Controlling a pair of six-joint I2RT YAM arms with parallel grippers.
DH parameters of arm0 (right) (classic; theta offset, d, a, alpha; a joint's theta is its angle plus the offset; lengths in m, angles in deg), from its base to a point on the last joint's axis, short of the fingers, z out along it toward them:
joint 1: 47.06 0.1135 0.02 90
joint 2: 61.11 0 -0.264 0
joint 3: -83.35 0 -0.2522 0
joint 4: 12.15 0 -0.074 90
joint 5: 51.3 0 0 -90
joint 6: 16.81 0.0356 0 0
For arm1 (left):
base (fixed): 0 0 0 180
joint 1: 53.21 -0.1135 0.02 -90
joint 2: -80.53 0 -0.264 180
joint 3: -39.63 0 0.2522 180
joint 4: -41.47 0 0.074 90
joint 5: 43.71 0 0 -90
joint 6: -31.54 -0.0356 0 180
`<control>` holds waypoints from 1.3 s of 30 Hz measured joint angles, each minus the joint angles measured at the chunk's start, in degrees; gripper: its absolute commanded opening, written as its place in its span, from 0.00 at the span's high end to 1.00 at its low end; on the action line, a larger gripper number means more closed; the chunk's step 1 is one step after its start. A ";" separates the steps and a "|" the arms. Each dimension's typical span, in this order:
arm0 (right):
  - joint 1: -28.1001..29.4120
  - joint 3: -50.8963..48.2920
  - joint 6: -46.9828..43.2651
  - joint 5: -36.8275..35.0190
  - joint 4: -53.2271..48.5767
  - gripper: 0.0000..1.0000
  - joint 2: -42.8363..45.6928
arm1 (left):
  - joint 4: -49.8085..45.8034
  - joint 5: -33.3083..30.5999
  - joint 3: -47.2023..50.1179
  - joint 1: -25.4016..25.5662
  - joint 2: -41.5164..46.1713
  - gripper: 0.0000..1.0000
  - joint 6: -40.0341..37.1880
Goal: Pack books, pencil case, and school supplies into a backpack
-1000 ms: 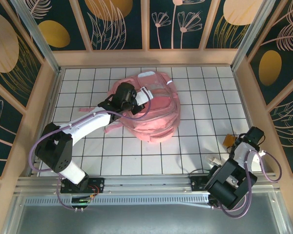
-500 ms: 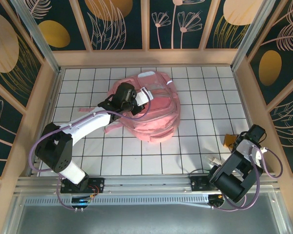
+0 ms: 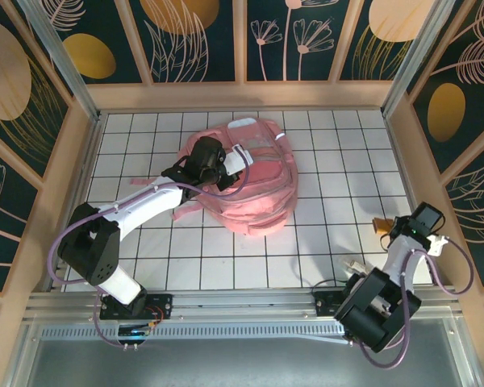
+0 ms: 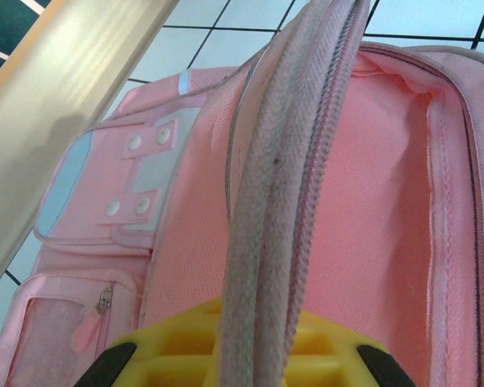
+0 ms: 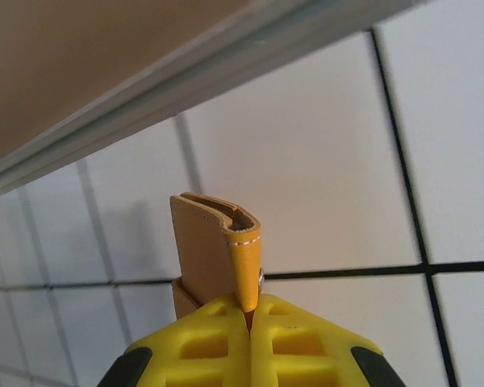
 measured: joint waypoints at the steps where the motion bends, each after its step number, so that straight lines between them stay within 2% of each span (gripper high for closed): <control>1: 1.44 1.73 -0.79 0.04 -1.11 1.00 0.79 | -0.26 -0.22 -0.35 0.00 0.00 1.00 0.17; 4: 9.51 8.61 -3.58 0.42 -3.48 1.00 2.95 | -2.12 -0.90 -2.62 0.00 -0.02 1.00 0.72; 8: 25.40 18.88 -7.30 2.93 -5.01 1.00 2.58 | -5.73 -1.62 -7.23 0.00 -0.81 1.00 1.79; 12: 40.54 25.73 -8.96 7.78 -5.20 1.00 -2.01 | -7.58 -2.45 -9.97 0.00 -1.51 1.00 3.34; 15: 51.19 27.06 -8.98 12.96 -3.82 1.00 -6.56 | -8.41 -2.73 -10.73 0.00 -1.64 1.00 4.74; 19: 60.28 29.00 -8.76 20.39 -2.23 1.00 -13.09 | -8.68 -1.97 -11.08 0.00 -1.75 1.00 6.82; 23: 64.43 30.21 -5.11 22.10 1.31 1.00 -16.13 | -8.61 0.22 -10.95 -0.07 -1.75 1.00 10.73; 27: 64.98 30.23 0.70 21.94 4.79 1.00 -18.25 | -8.61 4.07 -10.95 -0.28 -1.75 1.00 15.45; 33: 64.98 29.51 12.41 14.75 5.86 1.00 -22.01 | -5.95 9.20 -8.33 -0.33 -1.73 1.00 20.52; 39: 66.60 32.39 22.21 6.69 4.96 1.00 -26.38 | -3.48 10.71 -6.29 -0.37 -1.66 1.00 24.13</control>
